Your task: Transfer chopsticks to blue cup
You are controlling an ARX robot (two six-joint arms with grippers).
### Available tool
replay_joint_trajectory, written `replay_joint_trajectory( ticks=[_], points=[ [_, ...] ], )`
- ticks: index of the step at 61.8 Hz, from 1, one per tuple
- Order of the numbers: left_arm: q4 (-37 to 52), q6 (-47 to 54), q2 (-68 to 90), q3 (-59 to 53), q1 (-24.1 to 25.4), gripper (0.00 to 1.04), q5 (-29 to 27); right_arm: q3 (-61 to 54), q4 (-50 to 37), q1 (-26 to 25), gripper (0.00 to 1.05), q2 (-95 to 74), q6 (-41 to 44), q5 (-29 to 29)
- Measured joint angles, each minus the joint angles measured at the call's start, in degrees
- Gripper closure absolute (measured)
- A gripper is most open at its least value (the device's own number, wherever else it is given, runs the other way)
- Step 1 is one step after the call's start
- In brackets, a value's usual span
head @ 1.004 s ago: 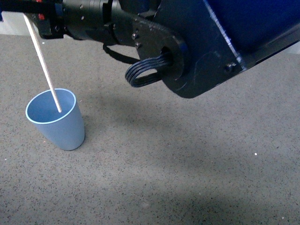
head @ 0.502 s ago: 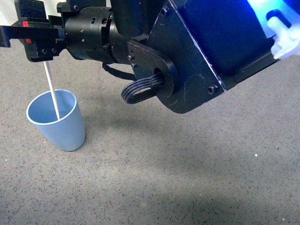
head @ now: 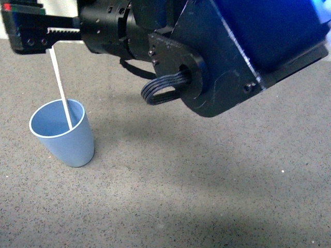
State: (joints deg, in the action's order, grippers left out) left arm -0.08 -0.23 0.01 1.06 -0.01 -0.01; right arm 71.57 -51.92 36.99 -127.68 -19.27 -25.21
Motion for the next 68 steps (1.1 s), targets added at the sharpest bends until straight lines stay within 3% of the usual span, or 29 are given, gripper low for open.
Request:
replay_joint_trajectory(
  ticks=[17, 31, 43, 59, 68],
  points=[
    [0.00, -0.02, 0.00, 0.00, 0.00, 0.07, 0.00, -4.66, 6.12, -7.67, 0.09, 4.83, 0.57, 8.02],
    [0.00, 0.00, 0.00, 0.00, 0.00, 0.07, 0.00, -13.31, 9.81, -14.91, 0.09, 10.99, 6.45, 17.46],
    [0.00, 0.00, 0.00, 0.00, 0.00, 0.07, 0.00, -23.52, 7.98, -21.38, 0.09, 19.69, 12.00, 24.46],
    [0.00, -0.02, 0.00, 0.00, 0.00, 0.07, 0.00, -39.01, 4.85, -27.85, 0.09, 34.45, 16.68, 26.69],
    [0.00, -0.02, 0.00, 0.00, 0.00, 0.07, 0.00, -46.34, 8.63, -28.09, 0.09, 44.44, 17.44, 26.73]
  ],
)
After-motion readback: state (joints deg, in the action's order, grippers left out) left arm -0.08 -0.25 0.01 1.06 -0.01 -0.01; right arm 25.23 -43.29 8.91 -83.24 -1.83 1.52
